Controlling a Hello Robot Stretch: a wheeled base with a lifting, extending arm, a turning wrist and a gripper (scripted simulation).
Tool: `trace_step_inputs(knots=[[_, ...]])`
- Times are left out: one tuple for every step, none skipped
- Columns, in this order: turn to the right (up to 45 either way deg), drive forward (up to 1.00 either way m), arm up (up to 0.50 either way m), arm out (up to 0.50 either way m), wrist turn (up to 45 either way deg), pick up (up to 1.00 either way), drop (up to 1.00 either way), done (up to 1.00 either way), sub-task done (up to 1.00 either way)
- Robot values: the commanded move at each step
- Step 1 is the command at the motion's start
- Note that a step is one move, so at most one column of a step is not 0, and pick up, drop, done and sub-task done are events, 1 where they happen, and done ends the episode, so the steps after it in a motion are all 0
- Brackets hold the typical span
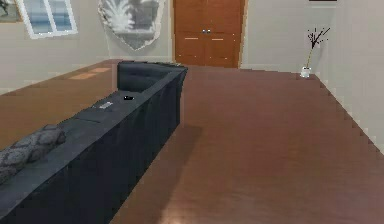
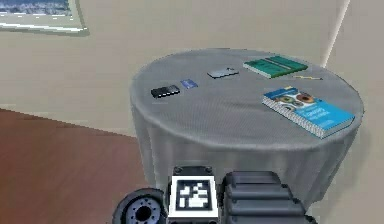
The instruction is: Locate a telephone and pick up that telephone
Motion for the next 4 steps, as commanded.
trace_step_inputs(knots=[[0.0, 0.00, 0.00, 0.42, 0.0, 0.00, 0.00, 0.00, 0.00], [0.0, 0.00, 0.00, 0.00, 45.0, 0.00, 0.00, 0.00, 0.00], [0.0, 0.00, 0.00, 0.00, 45.0, 0.00, 0.00, 0.00, 0.00], [0.0, 0.00, 0.00, 0.00, 45.0, 0.00, 0.00, 0.00, 0.00]])
